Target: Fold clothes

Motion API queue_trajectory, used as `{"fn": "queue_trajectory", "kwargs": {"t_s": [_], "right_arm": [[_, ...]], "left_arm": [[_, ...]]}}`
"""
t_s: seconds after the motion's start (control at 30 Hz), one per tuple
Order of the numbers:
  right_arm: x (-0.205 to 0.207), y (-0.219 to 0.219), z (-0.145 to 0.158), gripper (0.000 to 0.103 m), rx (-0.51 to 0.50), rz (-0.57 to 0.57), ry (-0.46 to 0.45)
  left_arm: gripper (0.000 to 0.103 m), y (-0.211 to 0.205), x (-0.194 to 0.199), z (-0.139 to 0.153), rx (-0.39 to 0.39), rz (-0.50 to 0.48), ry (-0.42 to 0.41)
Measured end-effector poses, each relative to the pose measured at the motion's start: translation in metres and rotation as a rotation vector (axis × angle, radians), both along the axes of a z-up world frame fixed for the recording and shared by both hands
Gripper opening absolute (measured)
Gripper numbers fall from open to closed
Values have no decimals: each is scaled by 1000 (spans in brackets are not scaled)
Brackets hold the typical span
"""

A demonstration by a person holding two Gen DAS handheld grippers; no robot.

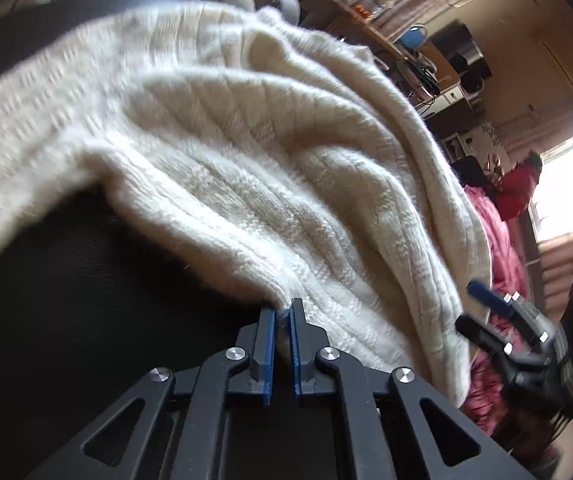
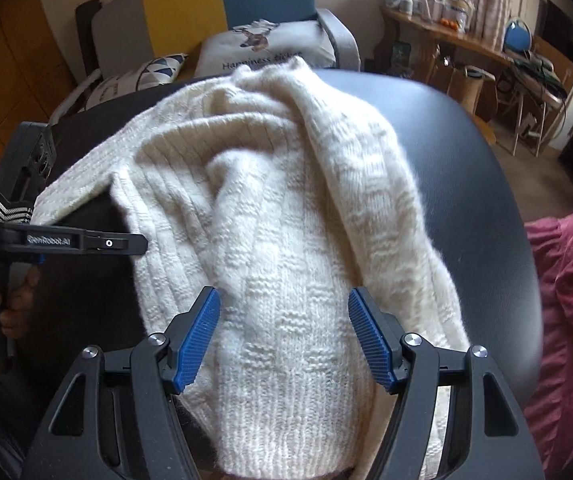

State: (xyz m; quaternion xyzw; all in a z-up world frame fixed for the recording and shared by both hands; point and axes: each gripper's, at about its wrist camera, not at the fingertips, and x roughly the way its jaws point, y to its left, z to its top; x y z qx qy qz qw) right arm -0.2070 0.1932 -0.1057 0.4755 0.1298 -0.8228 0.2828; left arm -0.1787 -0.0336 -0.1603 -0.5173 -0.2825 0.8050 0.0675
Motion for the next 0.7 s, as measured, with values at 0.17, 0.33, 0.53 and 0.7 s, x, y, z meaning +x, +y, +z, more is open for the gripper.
{"fn": "queue_trajectory", "kwargs": {"t_s": [0.17, 0.33, 0.53, 0.7], "right_arm": [[-4, -12, -15, 70, 123, 29, 4], [-27, -2, -32, 79, 100, -88, -65], [-18, 5, -14, 79, 82, -105, -40], [-4, 8, -8, 80, 80, -88, -28]], "left_arm": [[0, -9, 29, 30, -109, -36, 111], [0, -61, 49, 30, -126, 24, 67], [19, -52, 53, 21, 103, -37, 35], [25, -12, 35, -11, 254, -62, -80]]}}
